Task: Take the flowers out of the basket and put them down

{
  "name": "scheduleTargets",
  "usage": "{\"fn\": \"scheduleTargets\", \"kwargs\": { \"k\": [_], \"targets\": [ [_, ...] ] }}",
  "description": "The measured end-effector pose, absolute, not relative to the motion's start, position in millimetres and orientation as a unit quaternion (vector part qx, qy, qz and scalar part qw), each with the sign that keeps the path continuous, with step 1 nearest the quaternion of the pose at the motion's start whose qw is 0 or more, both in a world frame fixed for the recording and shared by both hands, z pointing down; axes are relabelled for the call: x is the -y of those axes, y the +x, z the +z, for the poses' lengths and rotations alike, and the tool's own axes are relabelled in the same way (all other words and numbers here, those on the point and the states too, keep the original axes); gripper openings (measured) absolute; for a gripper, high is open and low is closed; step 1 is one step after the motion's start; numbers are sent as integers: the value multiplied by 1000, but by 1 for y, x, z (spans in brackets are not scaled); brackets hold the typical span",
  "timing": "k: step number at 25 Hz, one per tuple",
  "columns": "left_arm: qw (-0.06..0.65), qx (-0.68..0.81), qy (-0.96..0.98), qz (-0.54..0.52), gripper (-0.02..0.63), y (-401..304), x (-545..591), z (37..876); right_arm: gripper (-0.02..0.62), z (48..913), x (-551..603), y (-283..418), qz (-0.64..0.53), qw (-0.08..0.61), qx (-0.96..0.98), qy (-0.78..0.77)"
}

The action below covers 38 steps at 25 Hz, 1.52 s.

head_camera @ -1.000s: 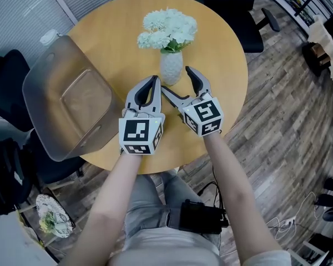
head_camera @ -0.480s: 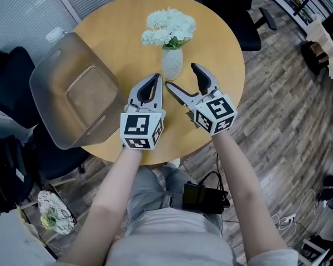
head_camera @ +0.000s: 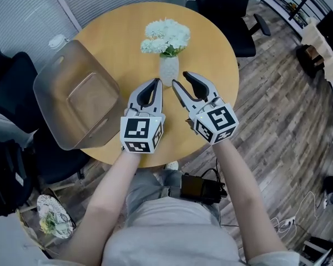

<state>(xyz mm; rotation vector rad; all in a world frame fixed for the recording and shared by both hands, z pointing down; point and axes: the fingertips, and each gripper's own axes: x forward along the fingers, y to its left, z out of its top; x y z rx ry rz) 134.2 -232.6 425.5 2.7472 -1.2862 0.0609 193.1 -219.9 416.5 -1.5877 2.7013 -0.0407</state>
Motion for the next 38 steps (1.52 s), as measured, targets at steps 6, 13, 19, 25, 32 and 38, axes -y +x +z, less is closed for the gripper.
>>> {"fn": "scheduleTargets", "kwargs": {
  "k": [6,13,19,25,32,38],
  "targets": [
    [48,423,905,5,5,133,231,405,69,400,213,199,-9,-13,-849,-527],
    [39,423,905,-17,5,130,231,383,25,375,207,197,0,-32,-843,-537],
    [24,424,905,-22,5,128,227,373,25,346,195,189,6,-27,-838,-546],
    [-6,418,908,-20,5,132,222,363,24,338,190,187,11,-26,-828,-560],
    [-8,418,908,-40,5,137,220,352,23,328,188,186,51,-25,-816,-576],
    [-26,418,907,-43,5,141,220,345,23,328,185,192,61,-1,-806,-589]
  ]
}}
